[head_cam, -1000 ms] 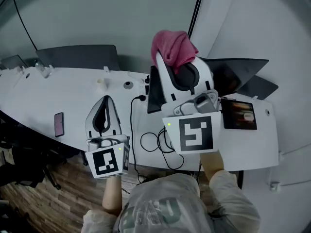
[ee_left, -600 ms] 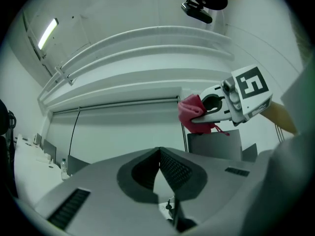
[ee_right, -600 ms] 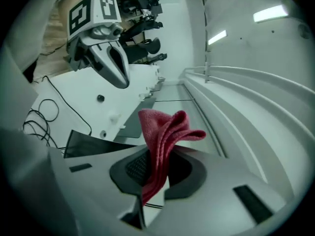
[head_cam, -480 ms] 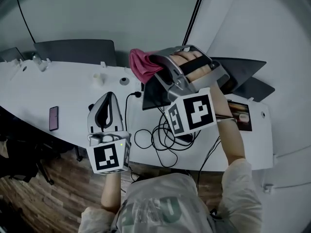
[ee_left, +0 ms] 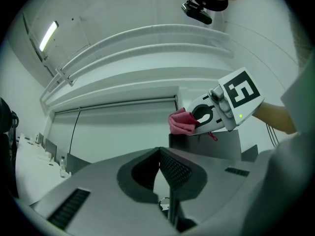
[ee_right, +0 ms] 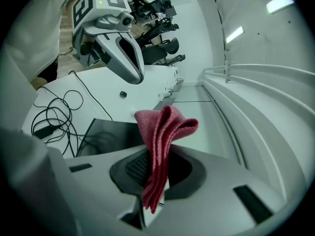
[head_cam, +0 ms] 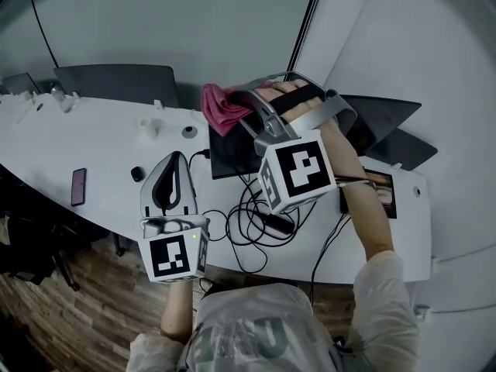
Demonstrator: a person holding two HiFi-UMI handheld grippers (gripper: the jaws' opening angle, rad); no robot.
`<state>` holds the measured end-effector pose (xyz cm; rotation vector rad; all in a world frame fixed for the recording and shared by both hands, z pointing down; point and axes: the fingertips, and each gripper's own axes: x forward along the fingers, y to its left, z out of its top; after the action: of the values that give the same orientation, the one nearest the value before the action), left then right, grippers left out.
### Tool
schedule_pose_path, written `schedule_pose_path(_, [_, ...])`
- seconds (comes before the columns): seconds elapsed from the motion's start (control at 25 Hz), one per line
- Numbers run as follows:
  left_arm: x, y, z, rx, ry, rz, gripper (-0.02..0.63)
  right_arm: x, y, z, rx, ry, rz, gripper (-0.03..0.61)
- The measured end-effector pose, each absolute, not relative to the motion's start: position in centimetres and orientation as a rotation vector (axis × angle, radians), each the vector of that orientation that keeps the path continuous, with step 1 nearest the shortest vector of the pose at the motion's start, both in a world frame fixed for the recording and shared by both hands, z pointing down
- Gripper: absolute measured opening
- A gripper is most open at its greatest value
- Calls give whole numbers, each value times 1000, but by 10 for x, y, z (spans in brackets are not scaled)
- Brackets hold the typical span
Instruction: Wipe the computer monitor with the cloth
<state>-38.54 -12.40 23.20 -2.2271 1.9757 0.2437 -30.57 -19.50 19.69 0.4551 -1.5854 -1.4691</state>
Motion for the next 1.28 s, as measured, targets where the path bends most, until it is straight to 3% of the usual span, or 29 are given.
schedule_pose_path(0.2, [-329, -132, 231, -2234, 1928, 284, 15, -245, -210, 198, 481, -1556, -1454, 54])
schedule_pose_path(0.8, [-50, -175, 238, -2355, 1818, 263, 15, 69, -292, 200, 557, -1492, -1278, 54])
schedule_pose_path(1.28, [44, -184, 239, -2386, 1767, 172, 15, 220, -329, 197, 678, -1503, -1116, 54])
